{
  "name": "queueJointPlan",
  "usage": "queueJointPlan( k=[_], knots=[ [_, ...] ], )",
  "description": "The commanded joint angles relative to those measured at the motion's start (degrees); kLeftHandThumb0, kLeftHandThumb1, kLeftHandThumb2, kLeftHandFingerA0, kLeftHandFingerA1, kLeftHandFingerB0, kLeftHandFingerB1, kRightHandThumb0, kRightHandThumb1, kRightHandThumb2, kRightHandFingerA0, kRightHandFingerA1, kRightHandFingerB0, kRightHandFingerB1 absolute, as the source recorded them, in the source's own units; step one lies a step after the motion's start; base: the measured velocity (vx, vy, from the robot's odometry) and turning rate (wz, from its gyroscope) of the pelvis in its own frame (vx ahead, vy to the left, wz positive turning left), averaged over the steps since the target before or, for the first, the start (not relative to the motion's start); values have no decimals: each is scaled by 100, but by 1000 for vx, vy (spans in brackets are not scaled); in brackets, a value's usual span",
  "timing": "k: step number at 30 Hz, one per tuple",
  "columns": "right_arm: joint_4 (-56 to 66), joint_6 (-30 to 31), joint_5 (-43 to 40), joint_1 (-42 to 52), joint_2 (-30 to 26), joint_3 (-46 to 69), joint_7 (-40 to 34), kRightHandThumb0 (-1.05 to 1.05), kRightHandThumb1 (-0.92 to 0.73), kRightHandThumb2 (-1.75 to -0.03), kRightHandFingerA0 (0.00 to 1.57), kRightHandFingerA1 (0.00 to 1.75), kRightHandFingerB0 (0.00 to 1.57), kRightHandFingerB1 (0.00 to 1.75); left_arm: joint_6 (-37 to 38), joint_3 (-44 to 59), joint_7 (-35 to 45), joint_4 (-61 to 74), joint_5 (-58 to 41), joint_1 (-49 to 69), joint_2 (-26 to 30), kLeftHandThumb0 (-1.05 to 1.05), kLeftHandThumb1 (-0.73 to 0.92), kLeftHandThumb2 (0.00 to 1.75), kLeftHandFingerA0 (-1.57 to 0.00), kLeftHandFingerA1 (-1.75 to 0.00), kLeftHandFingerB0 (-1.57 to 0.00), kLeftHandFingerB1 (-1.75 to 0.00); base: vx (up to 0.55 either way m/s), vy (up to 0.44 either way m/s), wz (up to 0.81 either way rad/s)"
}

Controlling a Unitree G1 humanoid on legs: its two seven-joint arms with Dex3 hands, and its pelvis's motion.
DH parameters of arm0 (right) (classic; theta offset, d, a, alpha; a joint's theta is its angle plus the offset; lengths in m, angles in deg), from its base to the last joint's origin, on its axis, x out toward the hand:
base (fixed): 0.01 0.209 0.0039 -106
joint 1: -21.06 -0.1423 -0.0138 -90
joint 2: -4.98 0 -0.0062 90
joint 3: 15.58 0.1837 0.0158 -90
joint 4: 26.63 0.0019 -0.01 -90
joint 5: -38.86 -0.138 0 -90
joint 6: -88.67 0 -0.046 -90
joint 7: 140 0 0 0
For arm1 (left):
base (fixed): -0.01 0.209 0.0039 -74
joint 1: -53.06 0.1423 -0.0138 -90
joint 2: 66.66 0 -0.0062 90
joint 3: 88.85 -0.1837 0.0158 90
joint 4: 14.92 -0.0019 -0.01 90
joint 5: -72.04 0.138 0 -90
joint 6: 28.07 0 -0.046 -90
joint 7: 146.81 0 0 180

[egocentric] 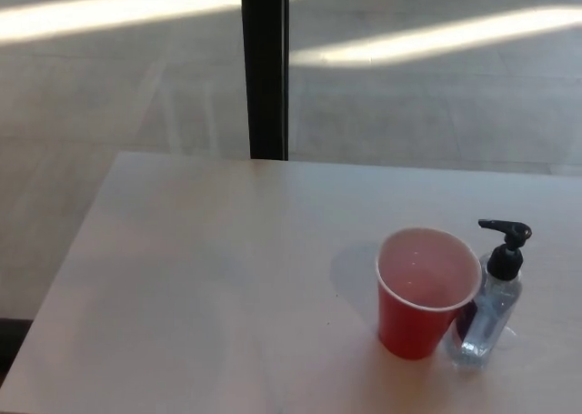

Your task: The robot uses its right hand fist to press the hand soap kept in the middle of the table to get liquid hand soap out

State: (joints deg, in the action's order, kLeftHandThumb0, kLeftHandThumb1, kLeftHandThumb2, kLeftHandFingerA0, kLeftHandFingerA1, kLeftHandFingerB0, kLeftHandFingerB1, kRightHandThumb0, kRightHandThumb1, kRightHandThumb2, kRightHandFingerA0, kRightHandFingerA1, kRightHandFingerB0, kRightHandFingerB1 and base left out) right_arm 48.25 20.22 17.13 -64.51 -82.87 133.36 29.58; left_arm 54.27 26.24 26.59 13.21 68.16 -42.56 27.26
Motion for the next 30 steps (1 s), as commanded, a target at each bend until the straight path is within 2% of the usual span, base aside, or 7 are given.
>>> queueJointPlan(
  k=[1, 3, 6, 20, 24, 25, 30],
  knots=[
    [1095, 956, -877, -834, -274, 91, -619, -61, -41, -108, 0, 65, 0, 55, -254, 108, -212, -144, -201, -52, 165, -47, 89, 125, -50, -100, -35, -91, 0, 0, 0],
    [1286, 992, -820, -1141, -358, -101, -576, -67, -52, -86, 18, 117, 0, 74, -263, 73, -201, -129, -182, -46, 168, -48, 90, 127, -51, -100, -38, -91, 0, 0, 0],
    [1925, 1085, -764, -1573, -409, -632, -489, -67, -47, -78, 79, 76, 61, 68, -241, 53, -197, -149, -201, -39, 173, -48, 88, 130, -49, -97, -34, -86, 0, 0, 0],
    [4140, 1402, -889, -2176, -400, -2699, 98, -20, -92, -72, 69, 78, 47, 43, -268, 59, -208, -133, -286, -35, 168, -47, 91, 125, -49, -99, -31, -85, 0, 0, 0],
    [4146, 1356, -1054, -1873, -767, -3214, 986, -25, -92, -69, 93, 136, 62, 69, -268, 73, -226, -158, -333, -27, 111, -47, 92, 125, -50, -101, -32, -88, 0, 0, 0],
    [4055, 1253, -1029, -1808, -765, -3457, 1229, -2, -76, -93, 97, 168, 77, 112, -247, 81, -179, -152, -349, -9, 109, -47, 91, 128, -47, -98, -28, -83, 0, 0, 0],
    [3915, 1206, -877, -1699, -678, -3895, 1358, 0, -68, -123, 97, 175, 78, 144, -285, 66, -215, -113, -331, -4, 102, -48, 91, 129, -48, -98, -27, -82, 0, 0, 0]
  ],
)
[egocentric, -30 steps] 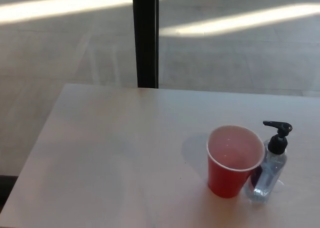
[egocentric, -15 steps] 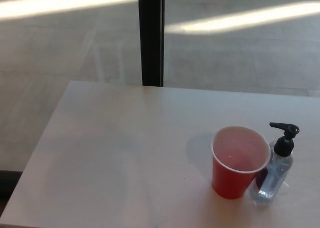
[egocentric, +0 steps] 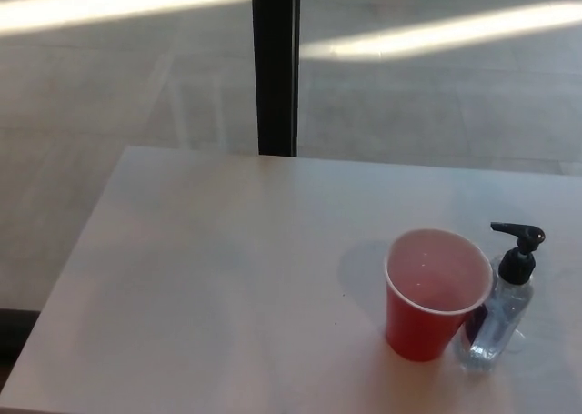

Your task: The robot uses its right hand fist to press the hand soap kept in the middle of the table to get liquid hand soap out

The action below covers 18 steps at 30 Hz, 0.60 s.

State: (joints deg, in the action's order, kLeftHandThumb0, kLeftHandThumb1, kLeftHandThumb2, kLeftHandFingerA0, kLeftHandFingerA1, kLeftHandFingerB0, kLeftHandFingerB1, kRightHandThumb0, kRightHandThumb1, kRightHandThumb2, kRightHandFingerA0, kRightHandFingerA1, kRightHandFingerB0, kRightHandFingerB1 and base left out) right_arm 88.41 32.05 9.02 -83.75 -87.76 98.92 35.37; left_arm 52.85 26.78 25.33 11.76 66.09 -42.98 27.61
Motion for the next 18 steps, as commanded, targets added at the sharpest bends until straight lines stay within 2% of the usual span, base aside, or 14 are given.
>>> queueJointPlan(
  k=[1, 2, 4, 6, 9, 12, 13, 16, 18],
  knots=[
    [-151, 32, -1, 242, -197, -566, 800, 0, -63, -126, 99, 175, 70, 164, -125, 35, -171, -32, -130, 6, 63, -47, 92, 124, -51, -103, -33, -90, 0, 0, 0],
    [-213, 150, 35, 275, -204, -707, 799, -4, -55, -137, 101, 175, 68, 173, -104, 36, -165, -42, -134, 8, 59, -48, 92, 124, -51, -103, -34, -90, 0, 0, 0],
    [-488, -71, 144, 311, -215, -894, 1010, -8, -50, -144, 101, 175, 69, 175, -78, 5, -28, 34, -131, 62, 81, -48, 92, 129, -46, -96, -27, -81, 0, 0, 0],
    [-518, -99, 154, 314, -227, -917, 1026, -8, -50, -144, 101, 175, 69, 175, -77, 3, -19, 45, -135, 68, 81, -48, 92, 129, -46, -96, -27, -81, 0, 0, 0],
    [-595, -93, 211, 275, -223, -1018, 1039, -6, -52, -142, 99, 175, 63, 175, -84, 19, -63, 47, -158, 63, 73, -48, 92, 127, -47, -100, -33, -90, 0, 0, 0],
    [-721, -44, 210, 126, -173, -1107, 1059, -8, -57, -133, 100, 175, 67, 171, -71, -21, -62, 41, -150, 80, 76, -47, 91, 128, -48, -98, -30, -84, 0, 0, 0],
    [-806, -105, 182, 82, -165, -1114, 1155, -8, -58, -130, 101, 175, 67, 172, -92, -3, -51, 35, -186, 73, 82, -47, 90, 130, -44, -93, -24, -78, 0, 0, 0],
    [-891, -222, 320, -3, -103, -1164, 1109, -12, -55, -132, 99, 175, 66, 171, -99, 2, -144, -27, -197, 39, 90, -48, 91, 125, -49, -98, -33, -87, 0, 0, 0],
    [-927, -280, 366, -78, -62, -1166, 1065, -13, -55, -133, 100, 175, 68, 170, -82, -1, -119, -12, -206, 49, 88, -48, 92, 126, -50, -101, -33, -88, 0, 0, 0]
  ],
)
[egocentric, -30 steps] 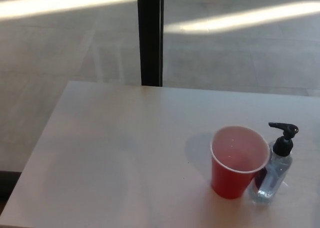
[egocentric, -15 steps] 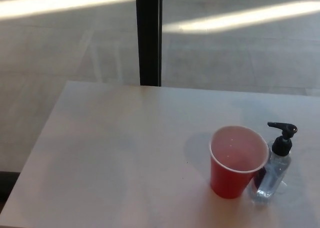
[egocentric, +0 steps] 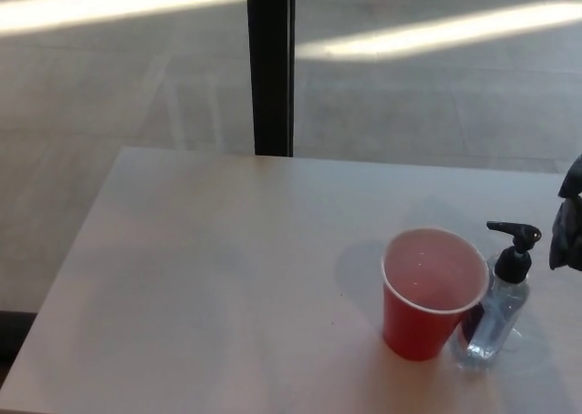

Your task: The robot uses its right hand fist to press the hand soap kept in the middle of the table to get liquid hand soap out

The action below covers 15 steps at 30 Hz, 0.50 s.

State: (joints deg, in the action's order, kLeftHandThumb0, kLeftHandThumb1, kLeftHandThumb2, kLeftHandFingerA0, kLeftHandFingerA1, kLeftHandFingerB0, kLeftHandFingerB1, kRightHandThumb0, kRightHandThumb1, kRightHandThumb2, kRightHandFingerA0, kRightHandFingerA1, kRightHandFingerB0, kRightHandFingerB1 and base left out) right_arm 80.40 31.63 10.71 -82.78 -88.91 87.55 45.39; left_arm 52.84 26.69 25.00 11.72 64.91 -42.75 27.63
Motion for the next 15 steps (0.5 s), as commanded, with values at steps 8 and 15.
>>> queueJointPlan(
  k=[8, 15],
  knots=[
    [-63, -182, 310, -896, 103, 397, -384, -15, -52, -131, 101, 175, 69, 168, -101, -32, -128, -20, -89, 25, 64, -47, 92, 126, -50, -100, -33, -87, 0, 0, 0],
    [138, -103, 291, -1151, 89, 554, -362, -17, -56, -121, 99, 175, 65, 169, -131, -86, -37, 160, -97, 154, 43, -47, 92, 131, -47, -98, -26, -81, 0, 0, 0]
  ],
)
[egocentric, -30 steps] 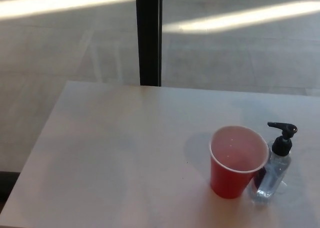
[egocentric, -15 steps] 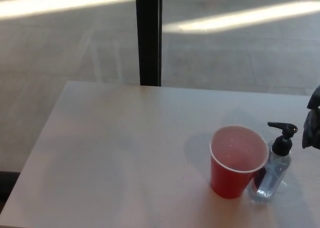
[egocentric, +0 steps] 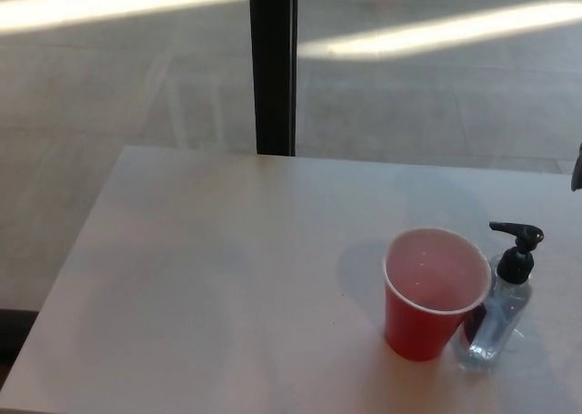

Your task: The robot uses its right hand fist to press the hand soap kept in the middle of the table to get liquid hand soap out

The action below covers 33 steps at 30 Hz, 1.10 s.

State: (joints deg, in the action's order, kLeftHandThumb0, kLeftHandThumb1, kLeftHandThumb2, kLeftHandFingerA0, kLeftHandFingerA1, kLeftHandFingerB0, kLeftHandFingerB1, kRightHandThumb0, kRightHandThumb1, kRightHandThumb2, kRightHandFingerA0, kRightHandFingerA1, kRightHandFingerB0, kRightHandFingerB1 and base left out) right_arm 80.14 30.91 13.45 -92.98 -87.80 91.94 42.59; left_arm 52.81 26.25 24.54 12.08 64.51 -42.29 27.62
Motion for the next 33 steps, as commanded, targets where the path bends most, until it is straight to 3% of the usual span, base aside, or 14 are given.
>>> queueJointPlan(
  k=[1, 3, 4, 5, 7, 8, 9, 10, 14, 19, 22, 26, 30, 33],
  knots=[
    [220, 6, 11, -134, 27, 32, -63, -16, -53, -127, 98, 175, 75, 159, -124, -31, -49, 79, -62, 84, 36, -47, 89, 130, -45, -95, -28, -82, 0, 0, 0],
    [286, -23, 89, -38, 32, -205, 104, -10, -54, -126, 98, 175, 68, 167, -134, -9, -53, 45, -96, 77, 38, -49, 91, 128, -49, -102, -28, -87, 0, 0, 0],
    [326, -32, 194, 48, -15, -363, 169, -11, -53, -125, 95, 175, 73, 158, -87, 0, -46, -6, -101, 82, 43, -49, 92, 126, -51, -105, -32, -92, 0, 0, 0],
    [353, -32, 276, 108, -59, -478, 204, -9, -53, -124, 94, 175, 67, 165, -66, 3, -43, -19, -106, 88, 44, -48, 92, 125, -50, -106, -30, -91, 0, 0, 0],
    [322, -101, 290, 215, -90, -636, 367, -8, -54, -124, 93, 175, 67, 164, -93, 36, -35, -12, -147, 86, 45, -48, 91, 127, -48, -100, -24, -82, 0, 0, 0],
    [337, -110, 304, 291, -94, -695, 405, -10, -54, -123, 94, 175, 74, 157, -71, 25, -33, -22, -133, 127, 48, -47, 90, 130, -46, -95, -25, -79, 0, 0, 0],
    [245, -280, 291, 465, -84, -831, 627, -8, -53, -124, 98, 175, 70, 165, 38, -7, 12, -16, -104, 224, 44, -49, 88, 132, -46, -96, -24, -78, 0, 0, 0],
    [230, -306, 366, 532, -71, -909, 601, -7, -56, -120, 99, 175, 80, 154, 67, -40, 26, -24, -75, 233, 47, -48, 89, 132, -47, -96, -23, -77, 0, 0, 0],
    [-53, -695, 526, 825, -84, -1148, 877, -10, -52, -124, 99, 175, 81, 160, -7, -16, -51, -10, -128, 254, 34, -49, 88, 130, -47, -98, -28, -83, 0, 0, 0],
    [-182, -664, 607, 965, -101, -1173, 898, -12, -52, -121, 100, 175, 82, 157, -94, 24, -86, -32, -174, 210, 39, -48, 90, 126, -48, -100, -27, -83, 0, 0, 0],
    [-311, -832, 626, 1035, -79, -1143, 979, -12, -54, -121, 100, 175, 73, 169, -65, 27, -119, -44, -170, 204, 29, -48, 91, 123, -49, -105, -30, -89, 0, 0, 0],
    [-412, -856, 726, 1071, -108, -1106, 942, -14, -53, -124, 98, 175, 79, 161, -105, 32, -184, -38, -161, 188, 31, -48, 91, 124, -51, -104, -30, -88, 0, 0, 0],
    [-558, -960, 694, 1084, -58, -1094, 1006, -14, -51, -126, 97, 175, 76, 161, -5, -55, -39, -1, -118, 239, 58, -47, 90, 129, -46, -96, -23, -77, 0, 0, 0],
    [-543, -1017, 762, 1151, 21, -1239, 976, -15, -52, -125, 95, 175, 75, 164, -27, -101, -20, 82, -117, 289, 49, -48, 90, 131, -46, -94, -25, -79, 0, 0, 0]
  ],
)
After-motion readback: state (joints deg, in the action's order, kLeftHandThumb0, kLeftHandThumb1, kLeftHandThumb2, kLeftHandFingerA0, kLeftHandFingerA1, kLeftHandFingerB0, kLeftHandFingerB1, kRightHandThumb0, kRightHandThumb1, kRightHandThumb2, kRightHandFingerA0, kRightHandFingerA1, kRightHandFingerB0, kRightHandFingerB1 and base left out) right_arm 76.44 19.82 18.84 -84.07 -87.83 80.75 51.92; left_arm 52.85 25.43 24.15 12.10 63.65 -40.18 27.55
